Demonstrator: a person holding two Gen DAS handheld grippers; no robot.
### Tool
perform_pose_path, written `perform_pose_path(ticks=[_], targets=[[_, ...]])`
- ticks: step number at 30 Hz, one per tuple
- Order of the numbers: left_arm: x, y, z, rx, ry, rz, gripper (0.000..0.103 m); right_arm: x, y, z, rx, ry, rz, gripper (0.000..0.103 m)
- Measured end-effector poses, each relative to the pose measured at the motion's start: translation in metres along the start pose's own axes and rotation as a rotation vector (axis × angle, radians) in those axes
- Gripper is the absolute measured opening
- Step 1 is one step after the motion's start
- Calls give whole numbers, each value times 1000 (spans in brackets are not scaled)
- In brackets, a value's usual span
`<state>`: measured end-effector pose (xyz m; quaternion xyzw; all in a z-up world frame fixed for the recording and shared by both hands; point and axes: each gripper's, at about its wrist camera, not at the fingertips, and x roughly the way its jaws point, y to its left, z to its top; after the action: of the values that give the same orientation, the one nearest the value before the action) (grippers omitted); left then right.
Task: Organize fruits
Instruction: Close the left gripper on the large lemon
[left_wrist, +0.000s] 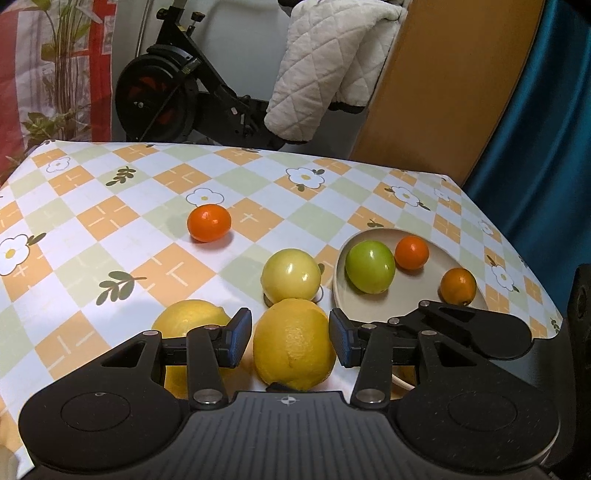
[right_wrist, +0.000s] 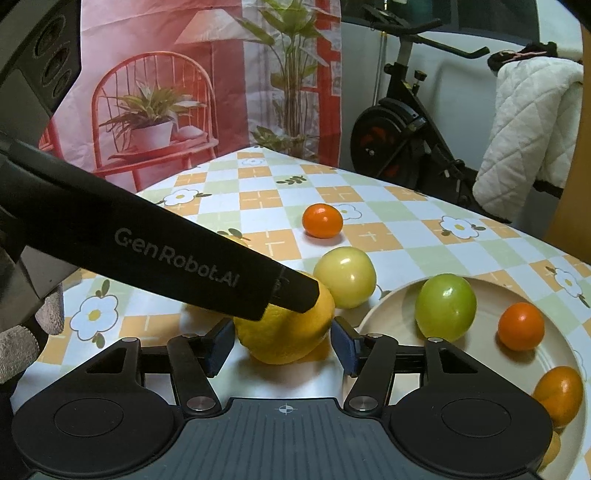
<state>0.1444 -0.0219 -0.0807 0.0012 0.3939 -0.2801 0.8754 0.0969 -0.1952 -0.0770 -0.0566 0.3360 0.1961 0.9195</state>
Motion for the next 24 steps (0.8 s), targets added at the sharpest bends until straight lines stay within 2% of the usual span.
perform_pose_path(ticks=[13, 24], targets=[[0, -7, -7, 16, 25, 10, 52, -4, -5, -5, 27, -7, 23, 53], [-17, -28, -30, 2, 31, 15, 52, -36, -5, -28, 75, -13, 65, 52]])
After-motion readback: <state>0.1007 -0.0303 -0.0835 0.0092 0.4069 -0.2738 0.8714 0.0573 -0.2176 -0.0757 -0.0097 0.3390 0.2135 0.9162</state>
